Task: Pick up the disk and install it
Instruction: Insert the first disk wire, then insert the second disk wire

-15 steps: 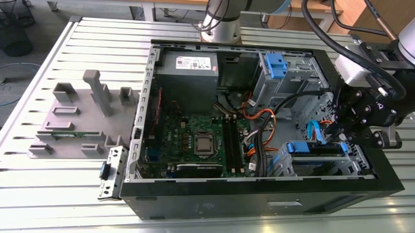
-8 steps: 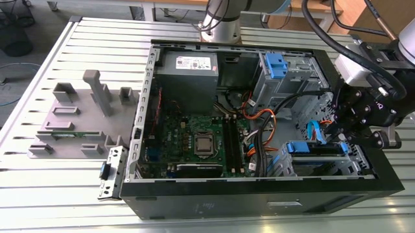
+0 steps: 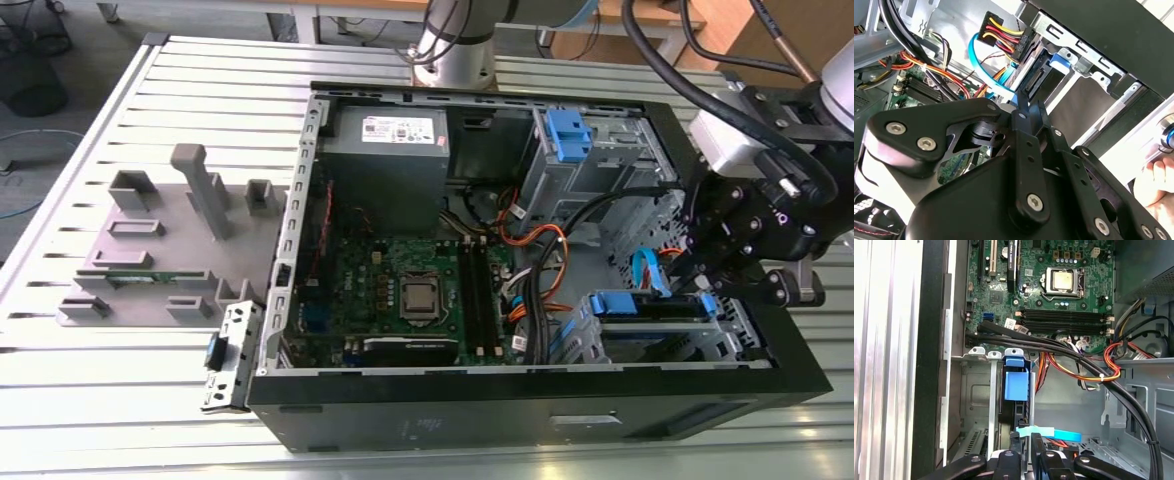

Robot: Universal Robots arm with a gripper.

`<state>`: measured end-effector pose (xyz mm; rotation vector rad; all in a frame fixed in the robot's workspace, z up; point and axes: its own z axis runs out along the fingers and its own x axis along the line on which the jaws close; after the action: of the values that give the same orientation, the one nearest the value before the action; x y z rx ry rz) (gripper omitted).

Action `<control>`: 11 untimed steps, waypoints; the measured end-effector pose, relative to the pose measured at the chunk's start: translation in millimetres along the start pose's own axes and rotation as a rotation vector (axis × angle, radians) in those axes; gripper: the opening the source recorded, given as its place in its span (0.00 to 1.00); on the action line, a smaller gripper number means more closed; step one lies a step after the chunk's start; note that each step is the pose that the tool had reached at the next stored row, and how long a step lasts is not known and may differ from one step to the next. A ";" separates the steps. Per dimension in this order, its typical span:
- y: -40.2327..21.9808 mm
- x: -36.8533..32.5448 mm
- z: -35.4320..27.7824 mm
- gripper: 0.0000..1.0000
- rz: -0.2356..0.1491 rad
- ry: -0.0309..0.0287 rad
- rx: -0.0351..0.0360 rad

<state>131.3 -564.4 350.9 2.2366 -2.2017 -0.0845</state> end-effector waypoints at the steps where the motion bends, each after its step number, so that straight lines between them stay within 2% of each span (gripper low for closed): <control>1: 0.0 0.0 0.0 0.23 0.000 0.0000 -0.0009; 9: 0.0 0.0 0.0 0.23 0.000 -0.0002 -0.0088; 11: 0.0 0.0 0.0 0.23 0.001 -0.0002 -0.0149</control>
<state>131.3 -564.4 350.9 2.2285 -2.1944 -0.1008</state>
